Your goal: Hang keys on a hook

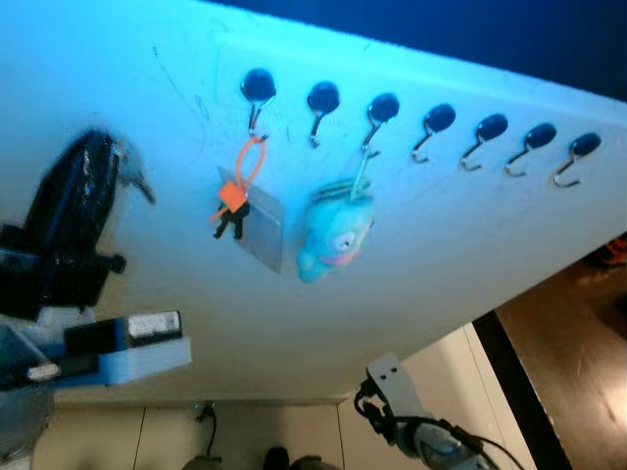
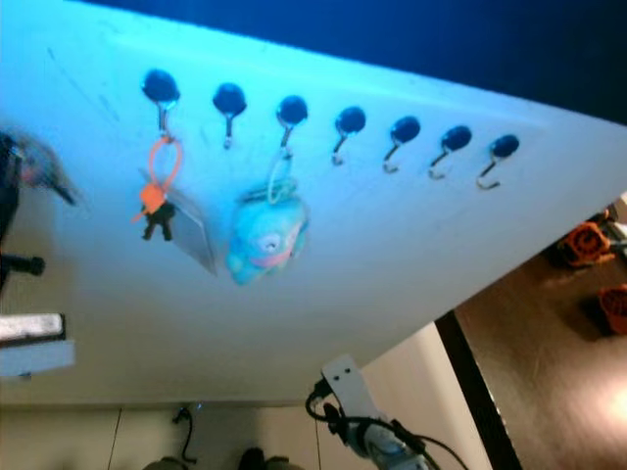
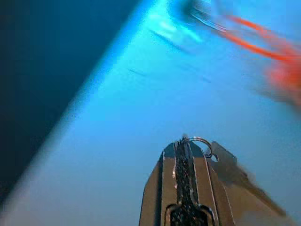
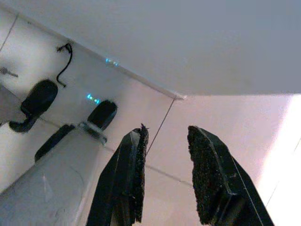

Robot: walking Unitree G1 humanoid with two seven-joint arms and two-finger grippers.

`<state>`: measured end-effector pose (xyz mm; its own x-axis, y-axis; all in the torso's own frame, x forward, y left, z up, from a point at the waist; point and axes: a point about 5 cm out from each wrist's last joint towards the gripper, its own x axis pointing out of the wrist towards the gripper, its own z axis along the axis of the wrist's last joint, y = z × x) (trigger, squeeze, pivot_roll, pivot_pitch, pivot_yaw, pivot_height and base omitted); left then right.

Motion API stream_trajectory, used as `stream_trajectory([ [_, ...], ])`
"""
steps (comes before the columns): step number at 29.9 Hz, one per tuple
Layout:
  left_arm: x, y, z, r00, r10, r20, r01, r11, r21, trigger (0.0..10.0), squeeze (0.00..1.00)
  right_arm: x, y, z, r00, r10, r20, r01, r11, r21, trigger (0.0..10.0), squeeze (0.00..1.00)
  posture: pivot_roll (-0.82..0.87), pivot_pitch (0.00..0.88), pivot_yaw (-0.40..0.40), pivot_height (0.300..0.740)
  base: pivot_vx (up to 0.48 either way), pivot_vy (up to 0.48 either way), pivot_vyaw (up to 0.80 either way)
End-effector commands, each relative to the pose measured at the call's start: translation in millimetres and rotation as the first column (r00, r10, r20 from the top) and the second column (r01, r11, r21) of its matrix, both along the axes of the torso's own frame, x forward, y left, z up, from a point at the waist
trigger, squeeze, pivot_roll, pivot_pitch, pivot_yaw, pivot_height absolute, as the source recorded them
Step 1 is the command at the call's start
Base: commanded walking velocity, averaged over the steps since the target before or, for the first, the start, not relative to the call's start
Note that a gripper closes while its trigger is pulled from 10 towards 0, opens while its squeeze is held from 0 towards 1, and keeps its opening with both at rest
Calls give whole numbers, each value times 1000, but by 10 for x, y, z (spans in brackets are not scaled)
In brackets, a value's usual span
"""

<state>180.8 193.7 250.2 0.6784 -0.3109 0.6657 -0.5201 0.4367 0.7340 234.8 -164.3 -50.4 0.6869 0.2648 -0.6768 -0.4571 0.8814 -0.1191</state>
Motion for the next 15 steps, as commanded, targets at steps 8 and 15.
stream_trajectory([
  [8,-272,227,-1124,903,53,-426,-11,995,100,10000,0,-232,-115,-139,997,-52,-63,51,999,-12,10000,0,170,111,-131,740,0,0,0],
  [15,-785,455,-2310,376,79,-923,-72,996,56,10000,0,-298,-181,-169,995,-71,-76,69,997,-24,10000,0,154,121,-130,740,0,0,0],
])
